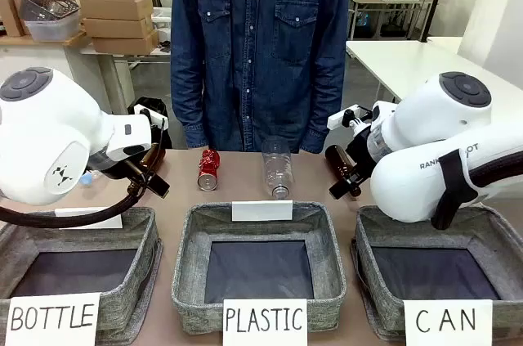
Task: Sort the can waste into the basket.
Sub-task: Pick up the can waste from the table and place it in the right Fabric basket.
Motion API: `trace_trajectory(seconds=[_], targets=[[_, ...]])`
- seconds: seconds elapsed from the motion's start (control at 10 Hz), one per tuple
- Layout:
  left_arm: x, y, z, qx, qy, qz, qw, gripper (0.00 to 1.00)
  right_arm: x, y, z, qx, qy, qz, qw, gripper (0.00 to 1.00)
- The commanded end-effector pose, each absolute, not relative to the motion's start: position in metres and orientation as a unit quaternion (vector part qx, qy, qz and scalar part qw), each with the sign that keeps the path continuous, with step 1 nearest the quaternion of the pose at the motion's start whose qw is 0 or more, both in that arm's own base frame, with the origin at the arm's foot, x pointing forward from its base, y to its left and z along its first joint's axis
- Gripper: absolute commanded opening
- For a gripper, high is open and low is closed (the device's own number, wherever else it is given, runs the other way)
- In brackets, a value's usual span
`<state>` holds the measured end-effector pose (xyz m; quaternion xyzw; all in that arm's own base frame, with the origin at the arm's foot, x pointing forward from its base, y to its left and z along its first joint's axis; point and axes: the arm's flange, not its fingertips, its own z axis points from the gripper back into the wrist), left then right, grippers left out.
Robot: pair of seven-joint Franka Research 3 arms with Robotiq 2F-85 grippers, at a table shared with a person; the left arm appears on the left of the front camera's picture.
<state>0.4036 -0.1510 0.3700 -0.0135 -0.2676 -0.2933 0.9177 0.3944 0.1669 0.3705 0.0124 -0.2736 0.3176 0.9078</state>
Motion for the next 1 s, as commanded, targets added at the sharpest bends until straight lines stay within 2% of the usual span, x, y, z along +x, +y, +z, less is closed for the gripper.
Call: trace_trajectory(seconds=[0.0, 0.9], targets=[[0.4036, -0.1510, 0.3701, -0.014, -0.268, -0.293, 0.918, 1.00, 0.3944, 0.1669, 0.3706, 0.012, -0.274, 0.318, 0.908, 1.00], [0.4036, -0.1510, 0.3701, -0.014, -0.268, -0.293, 0.918, 1.00, 0.3944, 0.1669, 0.3706, 0.012, -0.274, 0.318, 0.908, 1.00]])
